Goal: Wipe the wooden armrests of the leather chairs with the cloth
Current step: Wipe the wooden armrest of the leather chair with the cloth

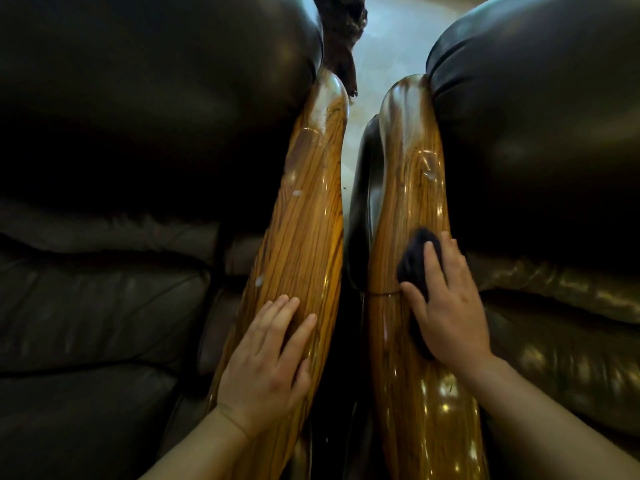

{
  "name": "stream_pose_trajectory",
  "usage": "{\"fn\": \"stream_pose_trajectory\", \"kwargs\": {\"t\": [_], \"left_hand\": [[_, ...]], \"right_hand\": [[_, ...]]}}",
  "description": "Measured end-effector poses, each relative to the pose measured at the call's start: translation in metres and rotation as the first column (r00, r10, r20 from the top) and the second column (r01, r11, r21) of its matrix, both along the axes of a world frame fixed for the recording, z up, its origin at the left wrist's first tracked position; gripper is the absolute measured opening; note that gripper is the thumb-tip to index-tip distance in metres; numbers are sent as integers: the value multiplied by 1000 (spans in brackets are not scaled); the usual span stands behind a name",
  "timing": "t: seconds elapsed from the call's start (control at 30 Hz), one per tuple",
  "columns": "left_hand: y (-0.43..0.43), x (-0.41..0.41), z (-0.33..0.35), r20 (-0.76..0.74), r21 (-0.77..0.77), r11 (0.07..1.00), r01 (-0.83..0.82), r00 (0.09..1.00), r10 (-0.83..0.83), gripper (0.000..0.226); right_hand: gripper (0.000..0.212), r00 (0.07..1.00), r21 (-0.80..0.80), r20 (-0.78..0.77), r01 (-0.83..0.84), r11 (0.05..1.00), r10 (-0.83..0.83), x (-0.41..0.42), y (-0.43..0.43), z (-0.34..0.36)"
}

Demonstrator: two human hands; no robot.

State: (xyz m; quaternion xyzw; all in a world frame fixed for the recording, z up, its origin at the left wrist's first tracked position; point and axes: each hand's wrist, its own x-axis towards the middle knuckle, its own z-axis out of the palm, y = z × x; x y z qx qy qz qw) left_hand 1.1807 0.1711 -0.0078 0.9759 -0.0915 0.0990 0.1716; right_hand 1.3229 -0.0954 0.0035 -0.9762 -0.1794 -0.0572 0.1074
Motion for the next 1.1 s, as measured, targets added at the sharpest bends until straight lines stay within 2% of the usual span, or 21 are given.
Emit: {"fn": "stream_pose_trajectory", "kwargs": {"t": [0.07, 0.13, 0.2, 0.27, 0.37, 0.43, 0.5, 0.57, 0.6, 0.67, 0.77, 0.8, 0.87, 0.93, 1.03, 1.1], "left_hand": [[0, -1, -1, 24, -3, 1000, 11, 1000, -11, 55], [0, -1, -1, 34, 6, 1000, 8, 999, -8, 54], [0, 0, 0, 44, 13, 1000, 10, 999, -10, 54], [1, 1, -1, 54, 14, 1000, 8, 999, -9, 54], [2, 0, -1, 34, -6, 1000, 3, 999, -3, 53], [2, 0, -1, 26, -8, 1000, 4, 1000, -4, 52], [1, 2, -1, 24, -14, 1000, 7, 1000, -7, 51], [1, 3, 1, 32, -48, 999, 10, 999, -9, 48], [1, 1, 1, 43, -69, 997, 19, 999, -16, 47], [5, -11, -1, 64, -95, 995, 35, 998, -29, 44], [25, -44, -7, 28, -87, 996, -8, 1000, 10, 45], [32, -55, -11, 9, -78, 997, -30, 999, 31, 48], [44, -69, -17, -32, -47, 998, -49, 998, 47, 55], [46, -73, -22, -48, -32, 999, -33, 998, 31, 62], [45, -73, -30, -24, -37, 999, -28, 999, 27, 67], [46, -75, -33, -22, -35, 999, -26, 999, 25, 66]], "right_hand": [[75, 988, 49, -44, 147, 988, -145, 19, 2, 4], [80, 942, 147, -126, 329, 933, -312, 54, 20, 14], [79, 921, 149, -147, 382, 912, -361, 80, 40, 22], [75, 961, 101, -69, 274, 956, -268, 75, 49, 20], [70, 1000, 6, 15, 20, 1000, -20, 27, 37, 7], [68, 999, -17, 23, -26, 1000, 27, 15, 19, 2], [72, 992, 44, -5, 127, 991, -127, 31, 12, 7], [79, 946, 148, -92, 322, 935, -312, 51, 15, 16], [80, 929, 166, -104, 368, 915, -355, 53, 20, 19], [70, 962, 160, -14, 270, 950, -271, 35, 28, 16], [55, 988, 89, 135, -86, 992, 73, -3, 23, 7], [51, 977, 72, 170, -145, 987, 131, -4, 22, 8], [41, 963, 87, 234, -160, 983, 136, 1, 32, 17], [32, 960, 173, 230, -199, 964, 157, 6, 54, 32], [31, 960, 349, 112, -279, 895, 255, -9, 101, 48], [32, 932, 384, 107, -359, 851, 345, -26, 131, 50]]}}
